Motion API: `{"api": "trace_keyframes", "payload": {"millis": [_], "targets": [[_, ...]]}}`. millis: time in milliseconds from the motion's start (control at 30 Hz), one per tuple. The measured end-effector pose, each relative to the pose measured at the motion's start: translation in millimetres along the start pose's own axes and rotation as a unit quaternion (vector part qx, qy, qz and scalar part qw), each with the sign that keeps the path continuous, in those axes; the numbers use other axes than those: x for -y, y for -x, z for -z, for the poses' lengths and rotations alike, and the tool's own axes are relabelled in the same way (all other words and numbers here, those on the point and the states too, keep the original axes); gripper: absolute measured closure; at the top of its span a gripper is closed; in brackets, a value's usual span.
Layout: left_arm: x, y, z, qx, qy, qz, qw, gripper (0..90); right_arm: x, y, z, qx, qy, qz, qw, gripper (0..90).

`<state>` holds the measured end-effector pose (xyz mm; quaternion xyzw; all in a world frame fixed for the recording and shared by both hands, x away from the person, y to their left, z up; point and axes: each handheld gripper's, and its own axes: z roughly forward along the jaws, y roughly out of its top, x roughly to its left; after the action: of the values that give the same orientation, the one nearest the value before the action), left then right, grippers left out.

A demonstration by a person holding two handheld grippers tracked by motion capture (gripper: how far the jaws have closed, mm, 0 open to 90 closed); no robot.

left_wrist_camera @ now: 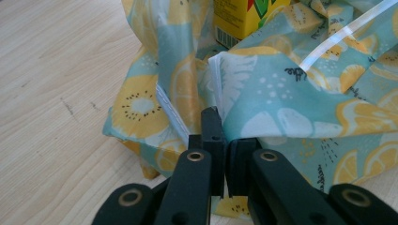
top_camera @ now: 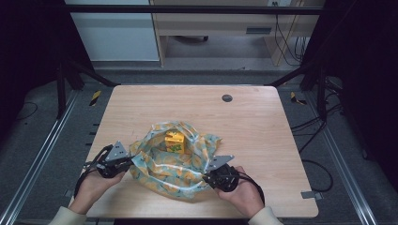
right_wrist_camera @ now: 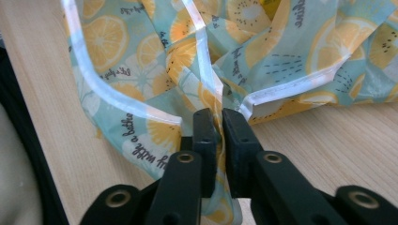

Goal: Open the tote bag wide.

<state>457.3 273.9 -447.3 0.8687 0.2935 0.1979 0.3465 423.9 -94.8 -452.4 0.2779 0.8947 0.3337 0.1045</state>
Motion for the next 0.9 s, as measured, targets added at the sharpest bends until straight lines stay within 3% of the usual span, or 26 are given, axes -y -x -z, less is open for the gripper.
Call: {"api": "trace_keyframes", "payload": {"millis": [267,367,400,433,467,567,900], "targets": [[0.6,1.8,0.8,-0.010,0.005,-0.001,0.9999,79.2,-2.4,-0.7,2.6,0.006,0.008,0.000,0.9999,69.6],[0.6,1.7,2.9,-0.015,0.007,0.001,0.9999,65.3,-3.5,-0.5,5.8,0.010,0.015,-0.003,0.9998,55.9],[0.3,1.9,3.8,-0.015,0.006,0.000,0.9999,65.3,-3.5,-0.5,5.8,0.010,0.015,-0.003,0.9998,55.9],[-0.1,2.3,5.0,-0.018,0.006,0.000,0.9998,57.7,-4.9,-0.6,9.8,0.016,0.014,-0.003,0.9998,50.7],[-0.5,2.5,6.4,-0.020,0.007,0.001,0.9998,57.7,-4.9,-0.6,9.8,0.016,0.014,-0.003,0.9998,50.7],[-1.5,1.8,14.2,-0.022,0.003,-0.005,0.9997,46.0,-9.1,-2.7,19.0,0.020,0.023,0.002,0.9995,41.3],[-1.7,0.1,35.6,-0.028,0.022,-0.001,0.9994,44.9,-14.8,-0.2,39.9,0.034,0.034,0.003,0.9988,36.0]]}}
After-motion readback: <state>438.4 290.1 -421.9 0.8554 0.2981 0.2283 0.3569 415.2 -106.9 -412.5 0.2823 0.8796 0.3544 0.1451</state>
